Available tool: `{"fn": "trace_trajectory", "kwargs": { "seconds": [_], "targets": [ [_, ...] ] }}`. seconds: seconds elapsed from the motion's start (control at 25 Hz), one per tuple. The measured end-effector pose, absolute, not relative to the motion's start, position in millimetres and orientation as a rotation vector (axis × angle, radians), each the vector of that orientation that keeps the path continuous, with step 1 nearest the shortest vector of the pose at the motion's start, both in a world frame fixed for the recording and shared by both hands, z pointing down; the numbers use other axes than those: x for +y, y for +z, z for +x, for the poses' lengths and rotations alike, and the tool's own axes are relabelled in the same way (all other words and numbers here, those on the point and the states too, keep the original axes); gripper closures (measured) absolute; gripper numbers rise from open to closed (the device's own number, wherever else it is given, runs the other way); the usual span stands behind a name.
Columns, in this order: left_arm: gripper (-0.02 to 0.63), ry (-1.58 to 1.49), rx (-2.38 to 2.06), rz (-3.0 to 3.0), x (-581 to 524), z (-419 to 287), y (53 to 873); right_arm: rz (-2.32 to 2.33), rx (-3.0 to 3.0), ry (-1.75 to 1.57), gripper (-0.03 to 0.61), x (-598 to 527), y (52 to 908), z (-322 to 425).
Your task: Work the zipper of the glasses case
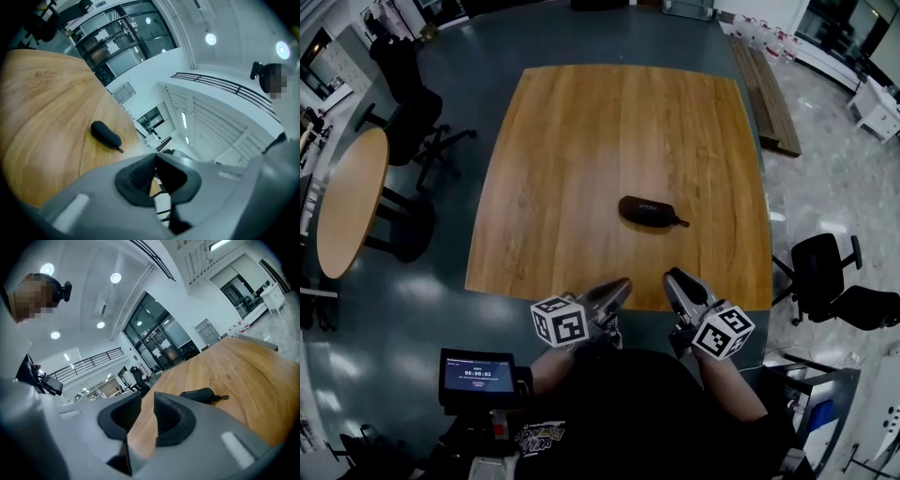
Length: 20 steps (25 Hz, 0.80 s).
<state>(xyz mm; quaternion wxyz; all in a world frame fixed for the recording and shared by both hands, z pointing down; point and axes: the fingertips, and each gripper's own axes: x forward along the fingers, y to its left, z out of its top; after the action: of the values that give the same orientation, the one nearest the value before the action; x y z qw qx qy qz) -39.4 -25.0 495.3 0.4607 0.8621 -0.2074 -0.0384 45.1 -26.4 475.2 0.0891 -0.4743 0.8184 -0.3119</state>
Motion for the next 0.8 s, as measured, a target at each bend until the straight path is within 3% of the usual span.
{"fn": "trace_trajectory", "kwargs": {
  "seconds": [0.4,0.6,0.8],
  "targets": [
    [0.611,-0.115,-0.506,2.078,-79,-65,510,-1.636,2.787,-0.863,0.443,-122,558,49],
    [0.611,-0.115,-0.563,2.056,-88,-65,513,-1.609,3.479,-0.453,0.31,-167,624,65],
    [0.611,-0.132,-0.633,2.039,-90,-71,509,-1.12,3.974,-0.24,0.208,-192,657,50]
  ]
}}
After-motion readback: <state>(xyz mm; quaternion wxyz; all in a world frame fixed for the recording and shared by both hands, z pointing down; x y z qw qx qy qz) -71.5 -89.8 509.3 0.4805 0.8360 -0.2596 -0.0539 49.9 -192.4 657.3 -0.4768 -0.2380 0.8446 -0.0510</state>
